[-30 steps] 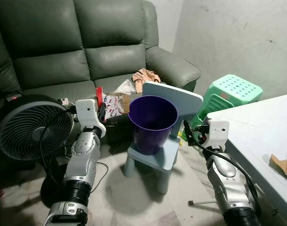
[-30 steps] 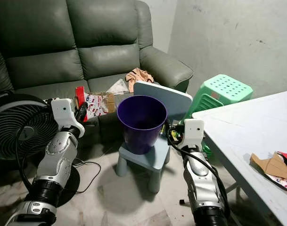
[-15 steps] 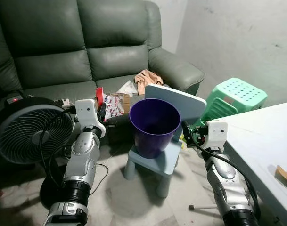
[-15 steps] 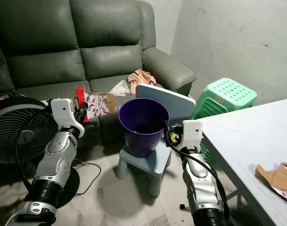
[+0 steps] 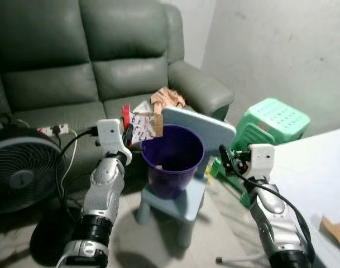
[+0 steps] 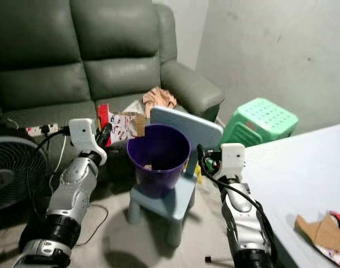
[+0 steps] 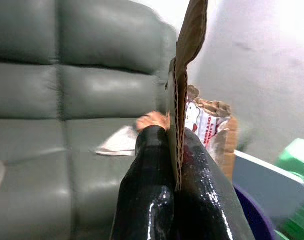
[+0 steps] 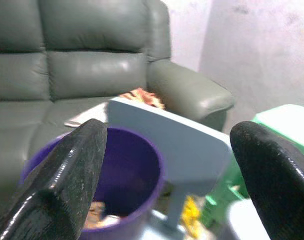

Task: Picking trash to rubbish bin

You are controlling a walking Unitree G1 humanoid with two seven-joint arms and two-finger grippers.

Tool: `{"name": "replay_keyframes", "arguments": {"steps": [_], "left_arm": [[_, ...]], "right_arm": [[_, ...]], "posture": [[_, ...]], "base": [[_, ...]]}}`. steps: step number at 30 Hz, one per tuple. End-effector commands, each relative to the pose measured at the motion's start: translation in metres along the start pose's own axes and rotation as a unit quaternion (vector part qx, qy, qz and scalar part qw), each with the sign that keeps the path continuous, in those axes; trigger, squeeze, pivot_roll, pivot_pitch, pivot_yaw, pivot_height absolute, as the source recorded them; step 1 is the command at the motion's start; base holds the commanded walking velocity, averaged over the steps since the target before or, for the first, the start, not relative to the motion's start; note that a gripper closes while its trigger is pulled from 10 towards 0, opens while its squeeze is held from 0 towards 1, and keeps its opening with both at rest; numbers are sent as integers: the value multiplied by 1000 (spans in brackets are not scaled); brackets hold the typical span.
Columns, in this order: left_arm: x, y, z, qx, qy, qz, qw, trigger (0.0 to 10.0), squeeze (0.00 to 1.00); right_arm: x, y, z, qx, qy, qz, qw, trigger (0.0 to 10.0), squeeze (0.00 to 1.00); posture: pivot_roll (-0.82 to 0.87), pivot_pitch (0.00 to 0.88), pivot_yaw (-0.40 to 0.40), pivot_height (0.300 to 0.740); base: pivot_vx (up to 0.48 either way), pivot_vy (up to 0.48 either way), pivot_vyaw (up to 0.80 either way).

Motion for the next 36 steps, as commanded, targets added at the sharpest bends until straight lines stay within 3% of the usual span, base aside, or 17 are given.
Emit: {"name": "replay_keyframes", "arguments": {"steps": [1,36], "left_arm": [[2,-2,0,3,3,1,1000,10000,0],[3,-6,0,20,4,-9,1000,10000,0]], "right_arm": [[5,-1,2,5,7,-3,1000,10000,0],[5,-15,0,68,1,-23,997,10000,0]], "posture": [[20,0,-77,740],[21,0,-89,740]], "base": [[319,0,0],[314,0,0]]}}
Point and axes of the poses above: a point about 5 cm out from each wrist's last joint towards the gripper, its own z axis pointing out of the wrist towards the gripper, its own x axis along the axis of the wrist's last joint, y = z × x, the point moved 4 cm from there along z, pointing out of the wrist towards the gripper, and after that the axes turned 5 degrees about -z, right-handed, at the moved point
